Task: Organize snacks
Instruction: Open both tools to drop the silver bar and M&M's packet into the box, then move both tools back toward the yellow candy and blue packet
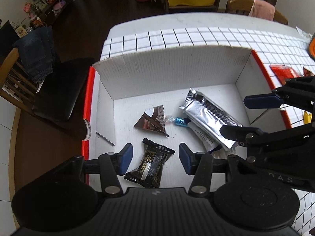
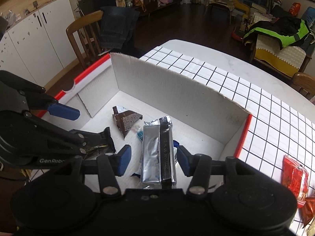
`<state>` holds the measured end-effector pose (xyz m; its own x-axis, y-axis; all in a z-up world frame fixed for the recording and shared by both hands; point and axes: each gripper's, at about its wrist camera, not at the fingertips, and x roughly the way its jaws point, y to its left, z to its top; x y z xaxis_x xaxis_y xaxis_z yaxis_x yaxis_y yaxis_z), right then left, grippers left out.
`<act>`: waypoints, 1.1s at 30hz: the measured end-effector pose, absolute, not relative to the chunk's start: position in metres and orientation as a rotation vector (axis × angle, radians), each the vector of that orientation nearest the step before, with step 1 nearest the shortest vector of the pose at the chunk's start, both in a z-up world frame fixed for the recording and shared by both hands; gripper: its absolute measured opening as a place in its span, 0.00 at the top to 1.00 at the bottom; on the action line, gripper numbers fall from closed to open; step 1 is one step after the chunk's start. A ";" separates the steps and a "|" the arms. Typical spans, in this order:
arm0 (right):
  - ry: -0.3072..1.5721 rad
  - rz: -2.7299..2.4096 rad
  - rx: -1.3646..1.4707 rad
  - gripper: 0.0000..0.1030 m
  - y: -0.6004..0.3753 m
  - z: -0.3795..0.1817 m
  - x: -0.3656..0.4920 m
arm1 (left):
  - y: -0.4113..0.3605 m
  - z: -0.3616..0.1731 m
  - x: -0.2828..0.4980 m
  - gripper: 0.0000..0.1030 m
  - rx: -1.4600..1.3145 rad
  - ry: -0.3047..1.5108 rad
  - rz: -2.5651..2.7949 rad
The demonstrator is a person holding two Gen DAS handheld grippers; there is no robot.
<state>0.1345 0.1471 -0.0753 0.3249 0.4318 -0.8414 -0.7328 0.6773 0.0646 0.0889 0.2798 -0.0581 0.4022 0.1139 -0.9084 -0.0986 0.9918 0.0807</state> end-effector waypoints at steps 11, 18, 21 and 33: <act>0.896 0.808 -0.282 0.38 0.113 -0.042 0.118 | 0.256 -0.026 0.069 0.41 0.021 1.015 0.146; 0.855 0.808 -0.225 0.26 0.080 -0.025 0.112 | 0.233 -0.008 0.059 0.34 0.008 0.933 0.131; 0.840 0.807 -0.194 0.23 0.063 -0.018 0.109 | 0.219 -0.002 0.057 0.34 0.007 0.907 0.117; 0.820 0.759 -0.098 0.05 -0.026 -0.011 0.099 | 0.147 0.005 0.054 0.21 0.010 0.833 0.051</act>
<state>0.0989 -0.0256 -0.0105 0.4384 0.5732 -0.6922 -0.6454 0.7368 0.2014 0.0539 0.1466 0.0049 0.6719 0.0489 -0.7391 -0.0409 0.9987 0.0289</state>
